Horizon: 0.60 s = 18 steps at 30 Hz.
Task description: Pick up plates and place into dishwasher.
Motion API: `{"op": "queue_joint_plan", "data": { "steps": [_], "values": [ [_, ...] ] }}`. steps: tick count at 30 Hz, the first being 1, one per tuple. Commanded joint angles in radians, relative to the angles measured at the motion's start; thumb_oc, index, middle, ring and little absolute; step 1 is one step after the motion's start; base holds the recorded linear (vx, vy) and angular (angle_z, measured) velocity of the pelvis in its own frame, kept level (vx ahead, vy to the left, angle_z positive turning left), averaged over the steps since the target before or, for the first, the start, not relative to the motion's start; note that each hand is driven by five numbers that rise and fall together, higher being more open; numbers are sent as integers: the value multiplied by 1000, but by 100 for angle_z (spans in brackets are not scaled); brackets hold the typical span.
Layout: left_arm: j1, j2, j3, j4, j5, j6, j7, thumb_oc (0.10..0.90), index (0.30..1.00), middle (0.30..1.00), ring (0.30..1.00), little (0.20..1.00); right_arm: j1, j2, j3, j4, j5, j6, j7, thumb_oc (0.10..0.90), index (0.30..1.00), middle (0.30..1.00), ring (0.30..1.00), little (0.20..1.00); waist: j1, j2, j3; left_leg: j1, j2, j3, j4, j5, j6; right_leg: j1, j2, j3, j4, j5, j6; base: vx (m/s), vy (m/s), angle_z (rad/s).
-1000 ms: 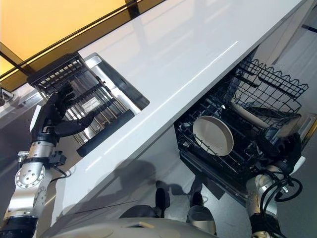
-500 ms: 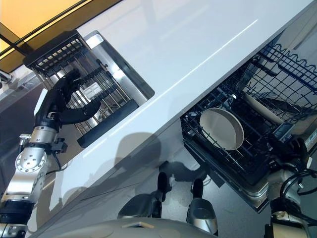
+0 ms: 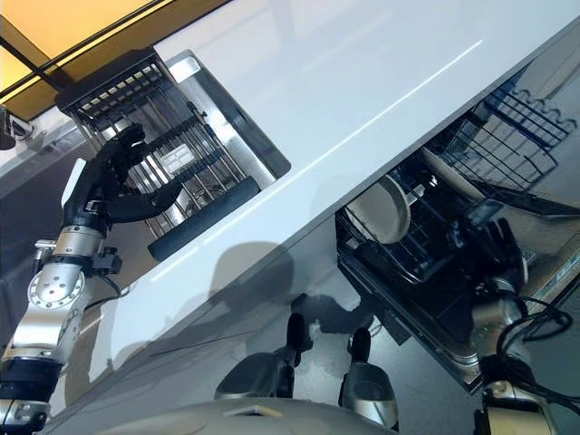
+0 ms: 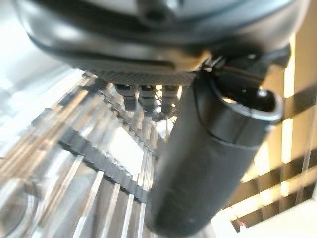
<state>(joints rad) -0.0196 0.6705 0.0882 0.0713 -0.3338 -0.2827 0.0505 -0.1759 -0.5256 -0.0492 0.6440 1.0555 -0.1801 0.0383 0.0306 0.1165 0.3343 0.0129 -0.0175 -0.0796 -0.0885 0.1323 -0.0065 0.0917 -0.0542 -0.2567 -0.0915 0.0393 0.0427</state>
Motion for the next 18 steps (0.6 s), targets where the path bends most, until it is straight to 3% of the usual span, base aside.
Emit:
{"op": "queue_joint_plan", "data": {
  "steps": [1,4,7,13,18],
  "values": [
    [-88,34,16,-45,-26,-66,42,800,900,900,900,900,-289,76,178,-257,-91,-26,210,800,900,900,900,900,96,-33,-41,-2,-56,28,105,-152,2,-52,15,-28,189,-167,-44,71,61,11],
    [-93,28,4,-39,-27,-69,33,800,900,900,900,900,-333,98,229,-292,-112,-18,230,800,900,900,900,900,110,-39,-50,0,-60,17,108,-153,3,-43,13,-35,188,-169,-46,59,49,7],
    [-98,12,-18,-26,-23,-79,13,800,900,900,900,900,-386,121,270,-292,-165,-32,166,800,900,900,900,900,130,-45,-62,4,-66,4,113,-156,6,-34,11,-40,188,-169,-49,59,45,17],
    [-75,-3,-22,-28,-31,-100,-20,800,900,900,900,900,-379,124,244,-237,-220,-65,-48,800,900,900,900,900,139,-48,-76,24,-72,4,103,-162,19,-20,11,-37,184,-164,-45,40,52,13],
    [-31,-14,8,-63,-28,-117,-20,800,900,900,900,900,-255,74,139,-268,-417,-111,-264,800,900,900,900,900,110,-52,-77,49,-68,30,81,-167,35,-17,13,-16,177,-152,-29,3,40,6]
  ]
}}
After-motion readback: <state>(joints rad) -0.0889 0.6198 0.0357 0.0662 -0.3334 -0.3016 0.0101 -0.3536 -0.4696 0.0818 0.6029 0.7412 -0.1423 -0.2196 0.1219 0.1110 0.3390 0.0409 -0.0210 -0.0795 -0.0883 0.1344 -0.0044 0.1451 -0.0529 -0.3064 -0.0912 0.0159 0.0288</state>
